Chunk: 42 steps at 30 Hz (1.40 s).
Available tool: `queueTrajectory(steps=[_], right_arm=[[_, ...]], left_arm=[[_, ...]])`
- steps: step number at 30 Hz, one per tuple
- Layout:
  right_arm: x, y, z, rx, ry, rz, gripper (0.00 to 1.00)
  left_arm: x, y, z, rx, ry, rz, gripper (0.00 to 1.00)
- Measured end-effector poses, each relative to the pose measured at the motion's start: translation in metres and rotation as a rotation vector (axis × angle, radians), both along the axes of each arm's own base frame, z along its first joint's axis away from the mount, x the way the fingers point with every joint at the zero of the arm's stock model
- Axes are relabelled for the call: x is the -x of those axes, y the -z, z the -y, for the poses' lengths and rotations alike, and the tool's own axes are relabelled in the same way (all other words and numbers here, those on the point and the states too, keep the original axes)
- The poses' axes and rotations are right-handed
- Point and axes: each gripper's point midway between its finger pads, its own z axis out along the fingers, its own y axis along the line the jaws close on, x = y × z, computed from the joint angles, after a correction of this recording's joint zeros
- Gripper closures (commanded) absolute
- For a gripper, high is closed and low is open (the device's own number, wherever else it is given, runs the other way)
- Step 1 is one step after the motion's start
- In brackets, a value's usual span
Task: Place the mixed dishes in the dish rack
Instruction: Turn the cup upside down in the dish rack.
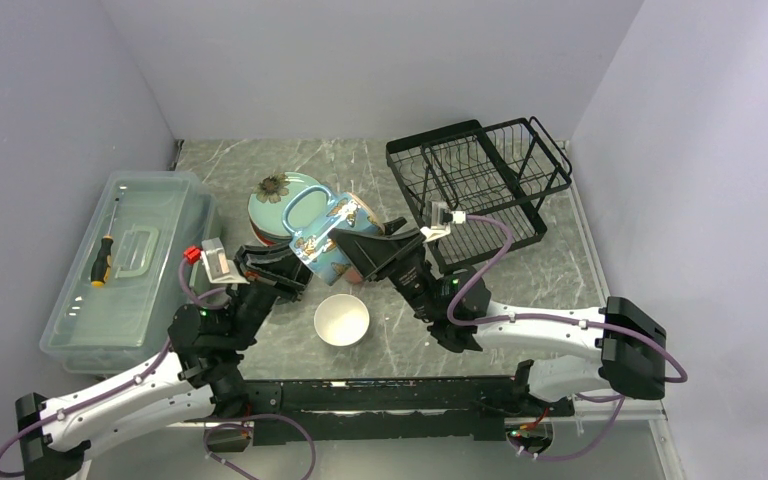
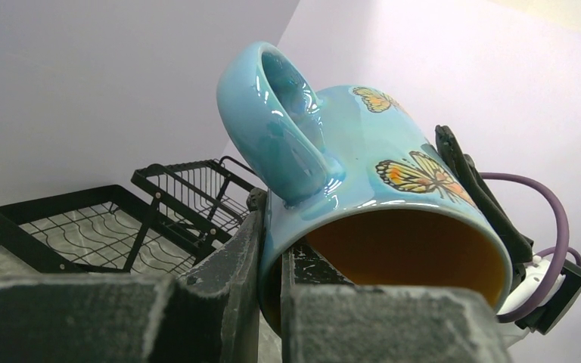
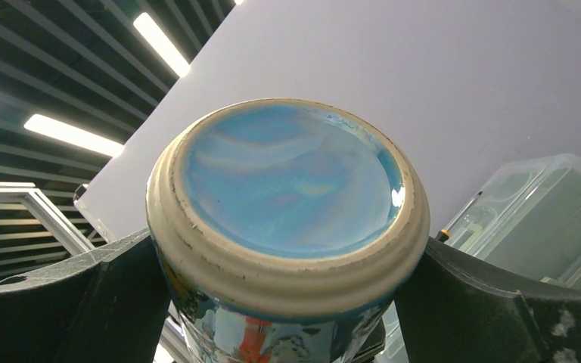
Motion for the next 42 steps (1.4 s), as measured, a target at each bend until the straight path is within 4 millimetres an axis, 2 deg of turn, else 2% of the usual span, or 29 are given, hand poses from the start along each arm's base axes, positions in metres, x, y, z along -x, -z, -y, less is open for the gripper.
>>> queueTrajectory(steps=[9, 12, 15, 18, 24, 35, 42], right_arm=[[-0.001, -0.001, 0.001, -0.004, 0.005, -0.002, 0.28], [-0.001, -0.001, 0.002, -0.005, 0.007, -0.004, 0.32], [0.000, 0.000, 0.004, 0.006, 0.014, 0.003, 0.33], [-0.002, 0.010, 0.005, 0.045, 0.038, 0.004, 0.34], [-0.006, 0.023, 0.018, 0.128, 0.106, 0.009, 0.35], [-0.011, 0.009, 0.069, 0.168, 0.265, 0.044, 0.37], [-0.017, 0.030, 0.101, 0.377, 0.384, 0.043, 0.38]], left_arm=[[0.000, 0.001, 0.002, -0.006, 0.008, 0.000, 0.98], [0.000, 0.000, 0.003, -0.014, 0.008, -0.005, 0.78], [0.001, 0.002, 0.006, -0.040, 0.019, -0.010, 0.51], [0.003, 0.012, 0.013, -0.085, 0.040, -0.021, 0.38], [0.003, 0.027, 0.017, -0.146, 0.050, -0.050, 0.34], [0.007, 0.044, 0.013, -0.208, 0.061, -0.090, 0.33], [0.008, 0.053, 0.013, -0.269, 0.070, -0.135, 0.31]])
